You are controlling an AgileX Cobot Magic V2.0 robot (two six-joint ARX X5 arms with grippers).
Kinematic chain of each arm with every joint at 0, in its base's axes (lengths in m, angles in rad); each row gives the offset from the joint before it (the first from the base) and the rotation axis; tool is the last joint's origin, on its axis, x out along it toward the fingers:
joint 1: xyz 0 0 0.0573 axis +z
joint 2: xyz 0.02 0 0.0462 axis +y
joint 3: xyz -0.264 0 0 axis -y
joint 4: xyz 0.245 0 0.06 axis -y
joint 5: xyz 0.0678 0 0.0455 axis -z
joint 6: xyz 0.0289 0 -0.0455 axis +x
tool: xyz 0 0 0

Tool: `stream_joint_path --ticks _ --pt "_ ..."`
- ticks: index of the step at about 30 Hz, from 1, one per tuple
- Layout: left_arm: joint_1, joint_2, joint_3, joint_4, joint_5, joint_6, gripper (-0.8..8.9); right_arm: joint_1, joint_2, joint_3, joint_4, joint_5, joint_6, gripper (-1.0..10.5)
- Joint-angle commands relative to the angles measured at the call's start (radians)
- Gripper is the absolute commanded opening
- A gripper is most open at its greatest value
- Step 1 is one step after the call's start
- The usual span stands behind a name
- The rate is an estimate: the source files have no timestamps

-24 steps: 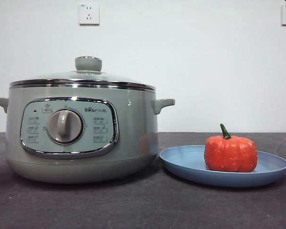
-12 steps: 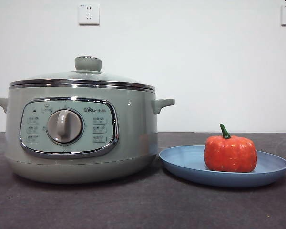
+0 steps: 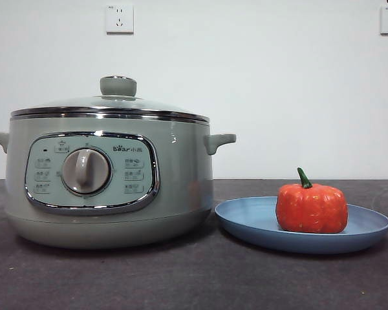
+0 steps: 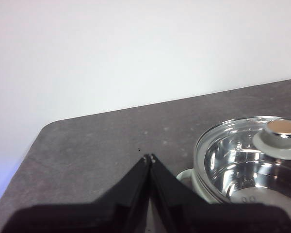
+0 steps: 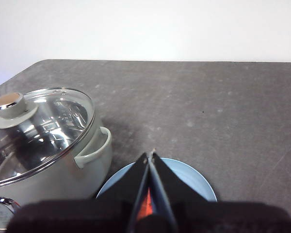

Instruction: Take the pumpkin out from the steamer,put the pumpkin in the blue plate,close the lid

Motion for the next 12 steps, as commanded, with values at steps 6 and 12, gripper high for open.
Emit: stream_joint_path --ticks 6,12 --pt "0.012 -0.057 -0.318 0.241 0.003 -0.023 -0.01 0.001 -0.002 -0.006 0.003 0.003 0.009 0.0" --pt "0.013 -0.125 -0.479 0.281 0.001 -0.048 -0.01 0.001 -0.002 -0.006 0.003 0.003 0.009 0.0"
